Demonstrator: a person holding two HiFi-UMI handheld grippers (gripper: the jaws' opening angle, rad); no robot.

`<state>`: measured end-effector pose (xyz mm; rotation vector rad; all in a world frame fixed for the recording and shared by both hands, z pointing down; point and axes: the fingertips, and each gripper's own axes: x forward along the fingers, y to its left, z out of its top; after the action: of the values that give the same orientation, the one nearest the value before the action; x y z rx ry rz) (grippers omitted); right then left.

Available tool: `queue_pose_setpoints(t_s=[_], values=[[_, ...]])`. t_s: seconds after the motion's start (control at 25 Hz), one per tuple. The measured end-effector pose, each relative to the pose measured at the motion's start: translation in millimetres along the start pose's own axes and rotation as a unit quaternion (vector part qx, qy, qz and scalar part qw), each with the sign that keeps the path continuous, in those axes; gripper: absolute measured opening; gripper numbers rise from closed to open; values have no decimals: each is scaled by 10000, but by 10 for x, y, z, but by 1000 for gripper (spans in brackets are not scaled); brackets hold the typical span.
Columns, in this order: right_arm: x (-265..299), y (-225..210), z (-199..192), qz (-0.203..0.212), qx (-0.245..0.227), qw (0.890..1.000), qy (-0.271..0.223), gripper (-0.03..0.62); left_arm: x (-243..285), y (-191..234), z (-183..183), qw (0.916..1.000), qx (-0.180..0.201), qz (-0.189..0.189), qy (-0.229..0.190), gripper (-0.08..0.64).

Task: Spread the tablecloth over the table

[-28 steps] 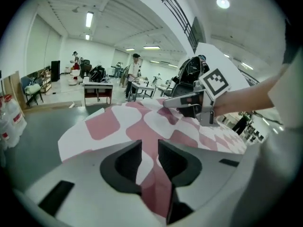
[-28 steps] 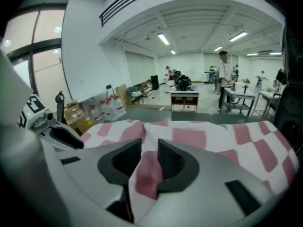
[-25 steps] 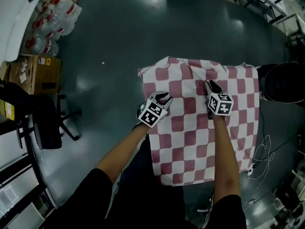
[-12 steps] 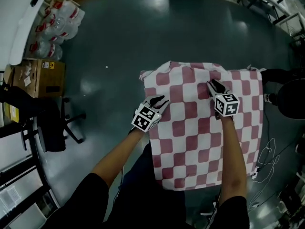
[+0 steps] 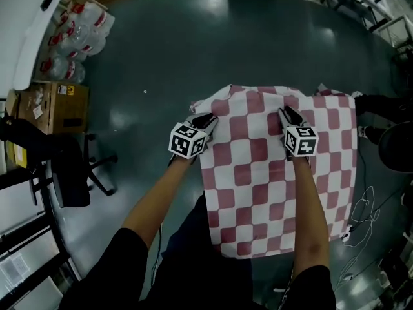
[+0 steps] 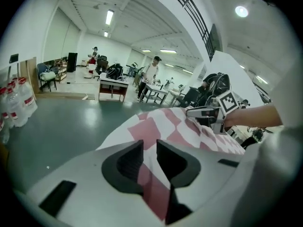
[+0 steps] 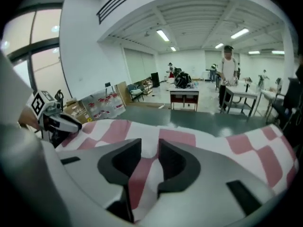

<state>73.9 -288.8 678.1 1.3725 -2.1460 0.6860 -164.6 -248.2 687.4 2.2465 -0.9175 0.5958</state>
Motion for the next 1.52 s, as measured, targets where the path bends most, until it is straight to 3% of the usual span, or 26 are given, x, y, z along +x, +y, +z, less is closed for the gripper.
queue_pose_setpoints(t_s=[0.08, 0.2, 0.44, 0.52, 0.56, 0.6, 0.68, 0.76, 0.8, 0.88, 1.0, 1.12, 1.32, 1.52], values=[[-19, -106, 177, -105, -213, 9996, -182, 120, -19, 28, 138, 9997, 137, 43, -216, 83], [12, -343, 252, -319, -68, 9994, -149, 129, 25, 68, 383, 9978, 369, 163, -519, 86], [100, -7, -16, 178, -319, 9990, 277, 151, 260, -352, 393, 9973, 439, -480, -341, 123], [151, -36, -67, 56, -330, 9989, 339, 157, 340, -369, 283, 9978, 510, -411, -126, 139], [173, -100, -74, -48, -265, 9991, 339, 155, 356, -326, 254, 9981, 535, -303, -85, 144], [184, -172, -60, -140, -123, 9994, 292, 112, 352, -274, 255, 9983, 527, -210, -106, 150], [172, -254, 22, -148, 379, 9992, 57, 93, 311, -194, 313, 9988, 378, -170, -274, 151], [95, -214, 106, 67, 733, 9971, -206, 189, 263, -162, 336, 9987, 270, -216, -368, 161], [10, -186, 112, 102, 671, 9973, -270, 195, 242, -164, 308, 9987, 305, -238, -330, 164], [-226, -199, -2, -125, 128, 9997, -167, 196, 203, -206, 199, 9980, 540, -308, -146, 172], [-504, -303, -455, -492, -610, 9958, 475, 199, 188, -381, -17, 9904, 1265, -506, 251, 177], [-642, -272, -811, -531, -112, 9972, 513, 207, 155, -613, -305, 9762, 1933, -699, 686, 208], [-865, -121, -1074, -753, -37, 9963, 414, 213, 34, -793, -628, 9763, 1828, -866, 769, 216], [-876, -189, -1085, -648, 19, 9970, 422, 215, 166, -722, -535, 9674, 2256, -625, 963, 233]])
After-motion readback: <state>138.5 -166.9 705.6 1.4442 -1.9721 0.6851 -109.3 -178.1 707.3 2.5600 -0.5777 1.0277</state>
